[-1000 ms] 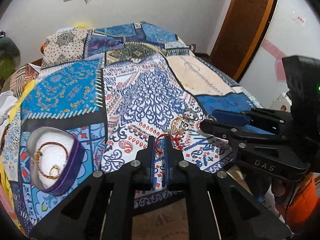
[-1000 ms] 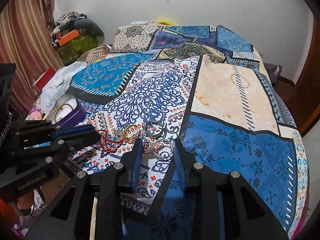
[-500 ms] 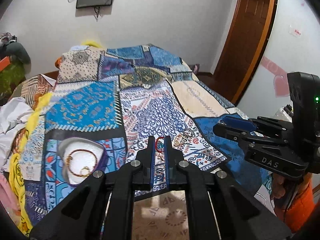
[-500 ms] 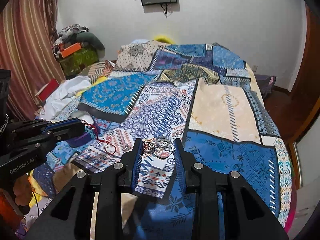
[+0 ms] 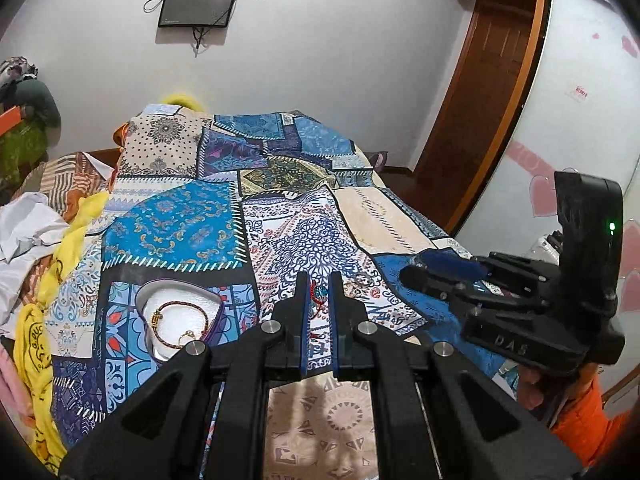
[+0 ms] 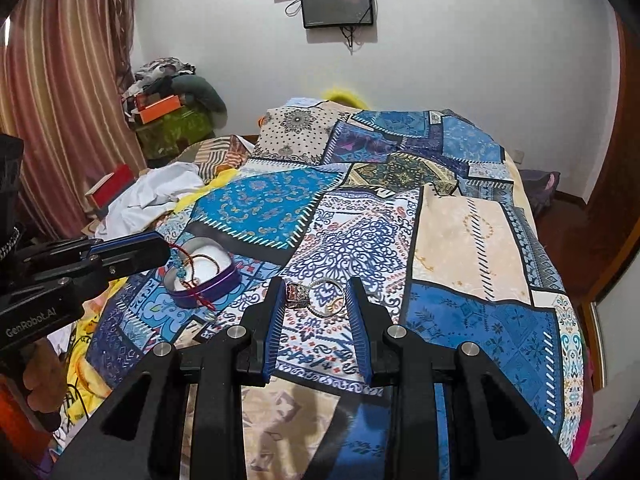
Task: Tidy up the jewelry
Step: 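Grasp the red string bracelet with the left tool while the right tool grasps the silver ring, then lower the red string bracelet into the tin and open the left tool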
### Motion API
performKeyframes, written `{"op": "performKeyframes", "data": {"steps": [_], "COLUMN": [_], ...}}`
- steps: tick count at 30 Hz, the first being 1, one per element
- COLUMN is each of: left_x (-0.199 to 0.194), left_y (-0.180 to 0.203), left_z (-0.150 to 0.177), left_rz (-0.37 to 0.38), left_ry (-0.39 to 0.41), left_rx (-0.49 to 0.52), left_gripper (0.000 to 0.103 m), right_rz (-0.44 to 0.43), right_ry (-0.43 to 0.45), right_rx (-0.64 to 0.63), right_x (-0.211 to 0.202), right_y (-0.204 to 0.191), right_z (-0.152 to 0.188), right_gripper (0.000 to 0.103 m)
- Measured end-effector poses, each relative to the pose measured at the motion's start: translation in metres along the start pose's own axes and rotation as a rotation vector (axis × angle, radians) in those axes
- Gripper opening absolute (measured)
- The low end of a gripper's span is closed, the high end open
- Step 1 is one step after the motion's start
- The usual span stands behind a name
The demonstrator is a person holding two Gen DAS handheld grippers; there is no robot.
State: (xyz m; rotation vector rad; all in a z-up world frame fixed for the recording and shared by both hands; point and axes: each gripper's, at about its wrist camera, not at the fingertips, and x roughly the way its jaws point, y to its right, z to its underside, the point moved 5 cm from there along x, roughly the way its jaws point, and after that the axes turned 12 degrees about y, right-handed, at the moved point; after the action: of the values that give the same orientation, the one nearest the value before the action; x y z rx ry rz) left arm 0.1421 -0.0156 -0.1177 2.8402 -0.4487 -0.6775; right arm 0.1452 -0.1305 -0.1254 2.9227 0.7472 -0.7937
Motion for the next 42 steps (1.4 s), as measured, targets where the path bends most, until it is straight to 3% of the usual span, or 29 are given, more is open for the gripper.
{"op": "performKeyframes", "data": {"steps": [6,11,15,23,42], "left_x": [0.013,0.047,0.048,0.035,0.045], "left_y": [0.013,0.004,-0.008,-0.026,-0.077], "left_z": [-0.001,0.040,0.061,0.066,0.044], "left_rz": [0.040,-0.008,-0.060,-0.137,-0.121], "left_ry": [-0.003,-0.166,-0.223,-0.205,-0.134], "left_rx": [0.001,-0.007,0.020,0.108,0.010], "left_gripper": [0.006,0.006,0.006,0.006,0.006], "right_rz": [0.011,0.018,0.022,-0.007,-0.091], "right_ry": [0.006,-0.005,-0.011,-0.032,-0.079], "right_rx": [0.013,0.027,0.022,0.022,-0.036], "right_x": [-0.006,-0.006,-0.004,0.012,0.067], "right_y": [0.006,0.015,0.017,0.007,-0.042], "right_z": [0.003,0.006,0.008,0.009,-0.010], "right_gripper": [0.028,0.028,0.028,0.028,0.028]}}
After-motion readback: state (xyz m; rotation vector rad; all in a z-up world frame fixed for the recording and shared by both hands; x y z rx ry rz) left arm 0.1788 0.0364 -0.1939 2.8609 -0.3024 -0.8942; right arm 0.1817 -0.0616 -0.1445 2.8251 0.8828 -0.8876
